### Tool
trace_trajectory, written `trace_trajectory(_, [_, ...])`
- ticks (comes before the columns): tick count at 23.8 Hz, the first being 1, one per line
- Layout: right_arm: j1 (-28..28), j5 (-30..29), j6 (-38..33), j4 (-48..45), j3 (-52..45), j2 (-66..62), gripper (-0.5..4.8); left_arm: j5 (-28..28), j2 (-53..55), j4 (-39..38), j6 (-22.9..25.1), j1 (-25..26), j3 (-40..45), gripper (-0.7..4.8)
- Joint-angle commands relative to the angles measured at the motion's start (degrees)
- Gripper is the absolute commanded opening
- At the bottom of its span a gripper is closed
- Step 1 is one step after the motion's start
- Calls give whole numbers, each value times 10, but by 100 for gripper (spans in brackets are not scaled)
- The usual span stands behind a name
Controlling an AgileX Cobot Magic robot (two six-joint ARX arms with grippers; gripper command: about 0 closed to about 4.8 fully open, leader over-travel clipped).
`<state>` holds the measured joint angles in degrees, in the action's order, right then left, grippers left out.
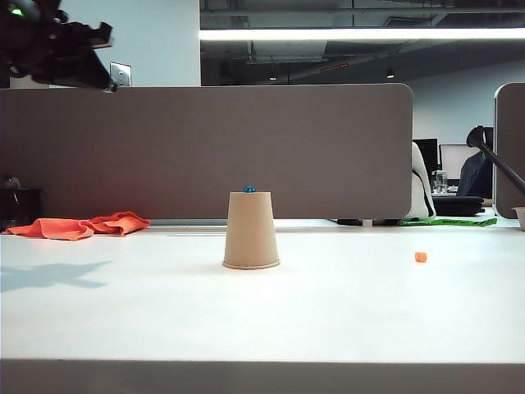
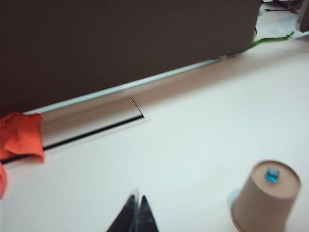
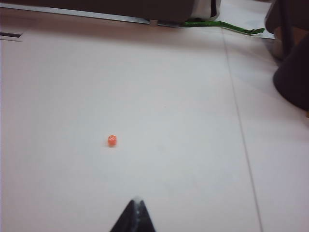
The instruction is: Throw the dice onto the paper cup, compare its value with the values of the other dice on the table, place the die with the higher value on the paper cup, and take no action if both dice have the same value.
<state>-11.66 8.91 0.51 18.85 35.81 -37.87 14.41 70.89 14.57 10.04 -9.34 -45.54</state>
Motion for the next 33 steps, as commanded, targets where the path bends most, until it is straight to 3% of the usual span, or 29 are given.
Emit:
trace_trajectory(1, [22, -18, 2, -12, -21, 44, -5, -3, -38, 4, -19, 0, 32, -6])
trace_trajectory(10, [54, -64, -6, -53, -143, 212, -5, -3, -168, -17, -32, 0, 126, -6])
trace_trajectory(24, [55, -74, -7, -82, -237, 378, -5, -3, -312, -103, -34, 0, 159, -6])
trace_trajectory(33, [56, -49, -7, -245, -324, 380, -5, -3, -395, -143, -35, 0, 207, -6])
